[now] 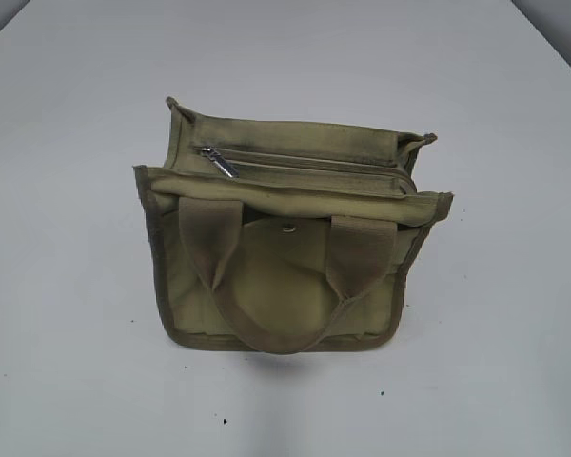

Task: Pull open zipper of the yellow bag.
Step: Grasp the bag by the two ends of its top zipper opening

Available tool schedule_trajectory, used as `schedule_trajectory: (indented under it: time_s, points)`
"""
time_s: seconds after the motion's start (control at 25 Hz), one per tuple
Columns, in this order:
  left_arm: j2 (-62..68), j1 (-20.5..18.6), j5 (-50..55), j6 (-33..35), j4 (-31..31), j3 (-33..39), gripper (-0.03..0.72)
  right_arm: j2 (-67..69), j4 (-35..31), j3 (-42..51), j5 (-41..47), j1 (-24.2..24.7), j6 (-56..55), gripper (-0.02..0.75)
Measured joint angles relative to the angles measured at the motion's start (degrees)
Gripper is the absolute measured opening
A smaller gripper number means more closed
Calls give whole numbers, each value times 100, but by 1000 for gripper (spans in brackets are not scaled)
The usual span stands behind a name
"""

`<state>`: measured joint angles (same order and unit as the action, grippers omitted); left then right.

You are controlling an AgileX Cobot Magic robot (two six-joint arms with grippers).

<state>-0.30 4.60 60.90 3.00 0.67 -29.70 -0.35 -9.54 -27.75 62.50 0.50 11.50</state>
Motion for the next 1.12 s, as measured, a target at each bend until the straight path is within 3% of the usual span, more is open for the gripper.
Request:
schedule_trajectory:
  time_s: [0.28, 0.44, 0.6, 0.76, 1.0, 1.12]
  points:
    - [371, 0, -265, 0, 15, -98, 328, 0, -65, -30, -118, 0, 0, 575]
    - [1048, 0, -1305, 0, 305, -151, 328, 325, -365, -107, -1180, 0, 0, 575]
    - [2156, 0, -2237, 0, 1529, -168, 328, 1250, -476, -107, -2144, -57, 52, 575]
    - [3643, 0, -2442, 385, 2776, -491, 330, 2284, -528, -400, -2443, -509, 425, 575]
    - [5980, 0, -1910, 1934, 4833, -1515, 336, 4372, -620, -1289, -2247, -1165, 1384, 575]
    - [6954, 0, -1305, 2273, 5405, -2102, 337, 5369, -657, -1841, -2105, -1494, 1843, 575]
